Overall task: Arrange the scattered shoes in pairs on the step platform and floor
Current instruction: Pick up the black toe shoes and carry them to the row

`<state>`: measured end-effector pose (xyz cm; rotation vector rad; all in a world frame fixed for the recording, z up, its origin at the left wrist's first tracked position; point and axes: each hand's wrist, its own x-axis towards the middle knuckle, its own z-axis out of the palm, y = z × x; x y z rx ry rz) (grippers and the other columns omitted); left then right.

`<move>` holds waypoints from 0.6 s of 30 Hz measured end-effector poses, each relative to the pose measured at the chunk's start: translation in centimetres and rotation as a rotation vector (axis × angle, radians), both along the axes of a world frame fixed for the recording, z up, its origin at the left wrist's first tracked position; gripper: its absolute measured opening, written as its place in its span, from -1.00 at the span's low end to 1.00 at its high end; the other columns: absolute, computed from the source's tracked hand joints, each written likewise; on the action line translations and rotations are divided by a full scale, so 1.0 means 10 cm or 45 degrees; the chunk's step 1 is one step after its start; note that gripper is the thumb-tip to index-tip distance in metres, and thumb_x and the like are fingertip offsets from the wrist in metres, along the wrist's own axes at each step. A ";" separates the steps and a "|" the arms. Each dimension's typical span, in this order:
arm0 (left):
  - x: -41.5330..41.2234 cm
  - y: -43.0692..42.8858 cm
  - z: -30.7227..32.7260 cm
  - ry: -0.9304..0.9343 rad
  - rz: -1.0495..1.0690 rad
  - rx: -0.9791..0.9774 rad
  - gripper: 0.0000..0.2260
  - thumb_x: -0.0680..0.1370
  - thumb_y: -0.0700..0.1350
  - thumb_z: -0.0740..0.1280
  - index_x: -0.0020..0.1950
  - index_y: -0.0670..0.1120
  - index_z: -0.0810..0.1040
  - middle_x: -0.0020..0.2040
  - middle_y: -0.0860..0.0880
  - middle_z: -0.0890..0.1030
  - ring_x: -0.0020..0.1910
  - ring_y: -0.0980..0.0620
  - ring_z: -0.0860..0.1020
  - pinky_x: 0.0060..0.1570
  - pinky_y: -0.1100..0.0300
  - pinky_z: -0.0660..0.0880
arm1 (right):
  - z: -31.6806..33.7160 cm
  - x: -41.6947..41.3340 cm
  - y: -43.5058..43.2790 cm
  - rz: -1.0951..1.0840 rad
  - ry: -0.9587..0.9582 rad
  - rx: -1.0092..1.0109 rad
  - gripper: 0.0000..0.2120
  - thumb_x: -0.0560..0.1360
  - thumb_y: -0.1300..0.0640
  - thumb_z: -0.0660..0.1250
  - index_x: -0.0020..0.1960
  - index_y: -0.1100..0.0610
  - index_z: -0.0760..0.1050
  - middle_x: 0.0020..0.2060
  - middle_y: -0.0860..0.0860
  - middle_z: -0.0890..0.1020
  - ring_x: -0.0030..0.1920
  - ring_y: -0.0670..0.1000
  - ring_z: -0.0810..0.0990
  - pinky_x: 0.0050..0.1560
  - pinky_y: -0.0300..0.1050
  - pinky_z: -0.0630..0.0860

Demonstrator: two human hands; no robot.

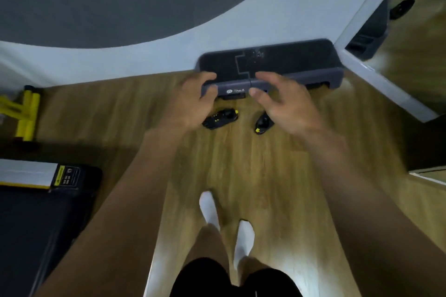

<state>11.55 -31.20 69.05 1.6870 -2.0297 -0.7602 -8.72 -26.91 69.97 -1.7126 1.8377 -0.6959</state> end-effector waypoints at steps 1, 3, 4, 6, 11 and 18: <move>0.04 -0.17 -0.14 0.005 0.024 0.029 -0.69 0.60 0.01 0.16 0.34 0.07 0.45 0.29 0.02 0.50 0.20 0.04 0.47 0.13 0.28 0.31 | -0.12 0.02 -0.15 -0.024 -0.005 0.025 -0.56 0.53 -0.17 0.25 0.36 -0.05 0.42 0.29 -0.06 0.52 0.30 -0.06 0.44 0.15 -0.35 0.23; 0.10 -0.51 -0.41 0.065 0.054 0.096 -0.69 0.61 -0.02 0.20 0.34 0.02 0.46 0.28 -0.02 0.51 0.20 0.01 0.49 0.18 0.22 0.38 | -0.38 0.05 -0.44 -0.076 -0.018 0.055 -0.59 0.53 -0.12 0.27 0.33 -0.01 0.45 0.25 -0.04 0.55 0.26 -0.05 0.47 0.08 -0.44 0.22; 0.11 -0.67 -0.56 0.108 0.068 0.135 -0.69 0.61 -0.04 0.20 0.35 0.00 0.46 0.28 -0.03 0.51 0.20 0.01 0.49 0.19 0.21 0.39 | -0.53 0.06 -0.59 -0.106 -0.043 0.083 -0.61 0.53 -0.10 0.27 0.32 0.01 0.46 0.22 -0.03 0.57 0.23 -0.04 0.49 0.05 -0.47 0.23; 0.10 -1.01 -0.85 0.175 0.098 0.216 -0.69 0.61 -0.05 0.18 0.35 -0.02 0.45 0.29 -0.02 0.51 0.20 0.06 0.47 0.14 0.29 0.36 | -0.85 0.11 -0.87 -0.167 -0.103 0.179 -0.61 0.53 -0.07 0.27 0.32 0.03 0.46 0.14 -0.04 0.60 0.16 -0.05 0.53 0.06 -0.41 0.31; -0.13 -1.80 -1.69 0.220 0.101 0.444 -0.71 0.62 -0.06 0.19 0.32 -0.07 0.47 0.27 -0.08 0.52 0.25 -0.02 0.47 0.23 0.21 0.37 | -1.80 0.22 -1.59 -0.245 -0.108 0.379 -0.66 0.53 -0.06 0.29 0.25 0.05 0.49 -0.14 -0.15 0.58 -0.08 -0.24 0.53 0.04 -0.45 0.41; -0.59 -2.55 -3.46 0.120 0.266 0.766 -0.69 0.59 -0.03 0.18 0.20 -0.17 0.54 0.18 -0.15 0.57 0.18 -0.13 0.50 0.13 0.10 0.39 | -3.46 0.08 -2.44 -0.242 -0.073 0.668 -0.61 0.55 0.00 0.25 0.36 0.03 0.42 0.28 0.02 0.53 0.24 0.03 0.51 0.16 -0.19 0.36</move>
